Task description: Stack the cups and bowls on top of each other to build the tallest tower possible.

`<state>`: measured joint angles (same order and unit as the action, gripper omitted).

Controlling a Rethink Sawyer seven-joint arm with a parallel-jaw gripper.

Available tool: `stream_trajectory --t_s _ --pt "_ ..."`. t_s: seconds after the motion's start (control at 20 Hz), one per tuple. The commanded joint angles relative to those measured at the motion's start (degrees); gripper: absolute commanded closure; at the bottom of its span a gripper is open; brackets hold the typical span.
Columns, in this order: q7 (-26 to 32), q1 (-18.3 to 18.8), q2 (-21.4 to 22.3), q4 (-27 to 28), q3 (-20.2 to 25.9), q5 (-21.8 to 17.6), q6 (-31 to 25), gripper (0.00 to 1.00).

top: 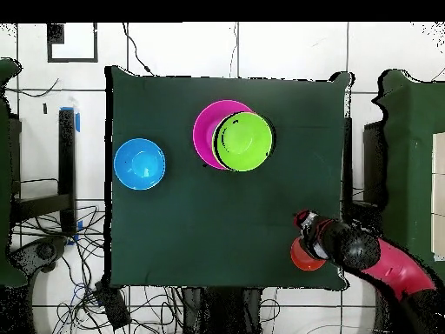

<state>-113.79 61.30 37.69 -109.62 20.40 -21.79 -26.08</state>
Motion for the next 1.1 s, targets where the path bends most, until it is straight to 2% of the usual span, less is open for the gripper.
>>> stream_trajectory --t_s 0.05,0.75,1.1 --pt "0.54 -0.09 -6.19 -1.09 0.65 -4.16 5.25 0.00" --pt "-0.52 -0.46 -12.24 -0.73 1.57 -3.94 9.76 0.00" --pt "1.36 -0.29 -13.11 1.76 1.79 -3.97 8.49 0.00"
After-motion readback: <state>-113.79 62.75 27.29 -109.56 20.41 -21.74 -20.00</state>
